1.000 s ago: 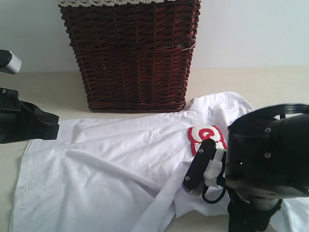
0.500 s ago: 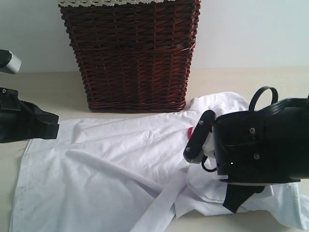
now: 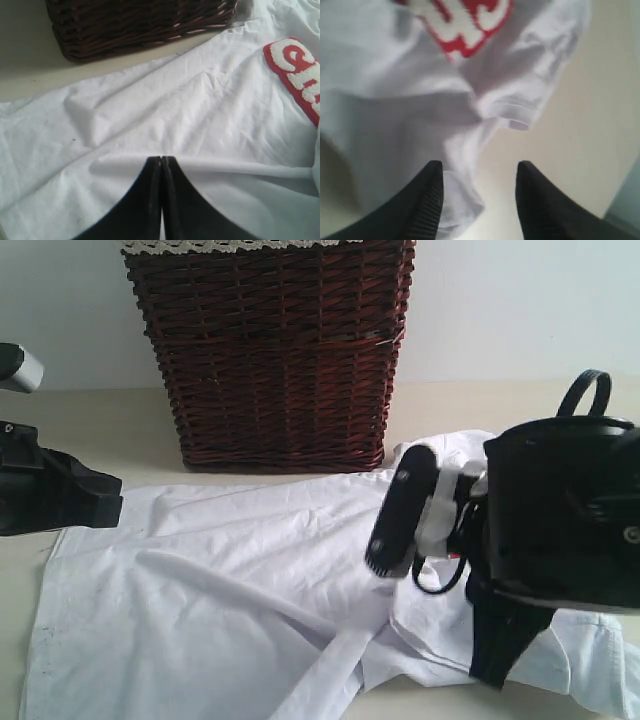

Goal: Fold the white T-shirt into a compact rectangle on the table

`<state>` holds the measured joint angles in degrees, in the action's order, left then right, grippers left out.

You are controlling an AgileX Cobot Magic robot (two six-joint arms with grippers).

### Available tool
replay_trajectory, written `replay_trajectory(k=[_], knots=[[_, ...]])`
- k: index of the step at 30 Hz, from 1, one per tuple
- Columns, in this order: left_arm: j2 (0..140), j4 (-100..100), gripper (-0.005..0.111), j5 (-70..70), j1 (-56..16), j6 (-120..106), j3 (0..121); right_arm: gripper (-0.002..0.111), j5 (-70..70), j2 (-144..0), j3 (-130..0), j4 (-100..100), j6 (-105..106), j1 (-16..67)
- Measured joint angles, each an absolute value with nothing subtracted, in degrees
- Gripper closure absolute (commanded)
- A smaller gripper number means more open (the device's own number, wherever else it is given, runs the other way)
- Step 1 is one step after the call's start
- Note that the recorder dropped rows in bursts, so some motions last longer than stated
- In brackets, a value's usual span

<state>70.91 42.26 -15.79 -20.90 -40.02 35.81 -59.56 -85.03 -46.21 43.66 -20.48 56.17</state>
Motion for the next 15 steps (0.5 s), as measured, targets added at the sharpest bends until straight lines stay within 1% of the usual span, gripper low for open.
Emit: replay_trajectory(k=[2, 5, 8, 11, 12, 13, 15], knots=[[70.9, 42.3, 0.107, -15.8, -20.9, -40.0, 35.8, 0.063, -57.4, -84.2, -46.1, 38.7, -13.9, 59.3], [70.9, 42.3, 0.107, -15.8, -20.9, -40.0, 35.8, 0.063, -55.2, -84.4, -44.2, 33.7, -9.6, 62.8], [70.9, 42.4, 0.107, -15.8, -20.9, -40.0, 35.8, 0.063, -53.8, -86.8, -41.5, 32.4, -10.0, 63.7], [70.9, 42.4, 0.107, -15.8, -20.9, -40.0, 35.8, 0.063, -53.1, -90.4, -40.7, 36.9, -14.7, 63.9], [70.9, 42.4, 0.107, -15.8, -20.9, -40.0, 35.8, 0.062, -52.8, -91.4, -40.6, 38.7, -16.5, 63.9], [70.9, 42.4, 0.107, -15.7, -20.9, -40.0, 35.8, 0.058, -52.4, -92.2, -40.6, 40.2, -17.9, 63.9], [70.9, 42.4, 0.107, -15.7, -20.9, -40.0, 35.8, 0.047, -51.5, -94.3, -40.6, 42.6, -20.2, 63.9]])
